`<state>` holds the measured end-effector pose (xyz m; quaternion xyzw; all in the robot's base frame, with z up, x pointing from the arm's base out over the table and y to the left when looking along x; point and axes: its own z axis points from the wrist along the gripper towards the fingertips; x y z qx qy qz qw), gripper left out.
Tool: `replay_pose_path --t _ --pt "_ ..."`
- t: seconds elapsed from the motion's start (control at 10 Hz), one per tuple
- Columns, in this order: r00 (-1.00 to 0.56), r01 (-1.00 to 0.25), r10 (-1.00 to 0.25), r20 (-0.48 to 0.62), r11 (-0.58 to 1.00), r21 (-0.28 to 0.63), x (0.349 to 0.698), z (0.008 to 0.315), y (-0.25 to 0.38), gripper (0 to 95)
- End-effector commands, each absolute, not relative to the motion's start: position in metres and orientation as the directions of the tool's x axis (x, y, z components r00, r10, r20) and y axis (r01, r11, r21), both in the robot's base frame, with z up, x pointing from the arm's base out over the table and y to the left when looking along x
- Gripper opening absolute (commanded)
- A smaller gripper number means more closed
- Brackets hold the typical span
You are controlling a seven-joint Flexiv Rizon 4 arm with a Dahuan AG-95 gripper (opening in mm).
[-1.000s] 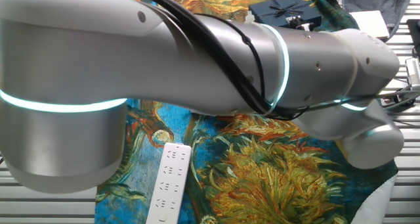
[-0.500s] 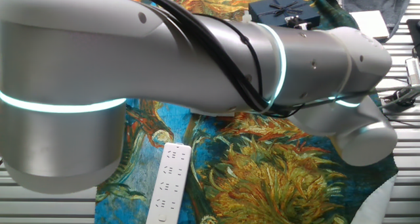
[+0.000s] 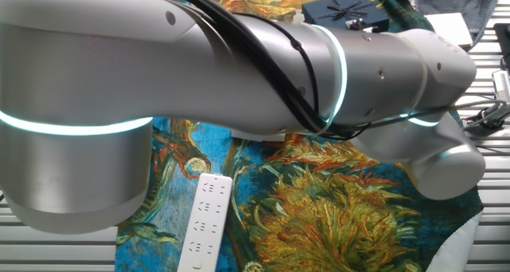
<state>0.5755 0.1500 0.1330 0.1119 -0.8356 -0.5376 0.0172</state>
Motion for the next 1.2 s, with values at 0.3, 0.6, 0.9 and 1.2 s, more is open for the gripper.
replay_pose_path --t 0.3,0.6,0.9,1.2 --pt "-0.973 -0.174 -0.208 -0.096 0.397 0.901 0.5759 0.1324 0.1493 0.0" --pt "-0.973 -0.178 -0.209 -0.1 0.397 0.9 0.5763 0.1323 0.149 0.0" --pt "-0.972 -0.183 -0.211 -0.104 0.4 0.898 0.5769 0.1321 0.1483 0.0" --pt "-0.971 -0.186 -0.212 -0.105 0.405 0.895 0.5773 0.1316 0.148 0.0"
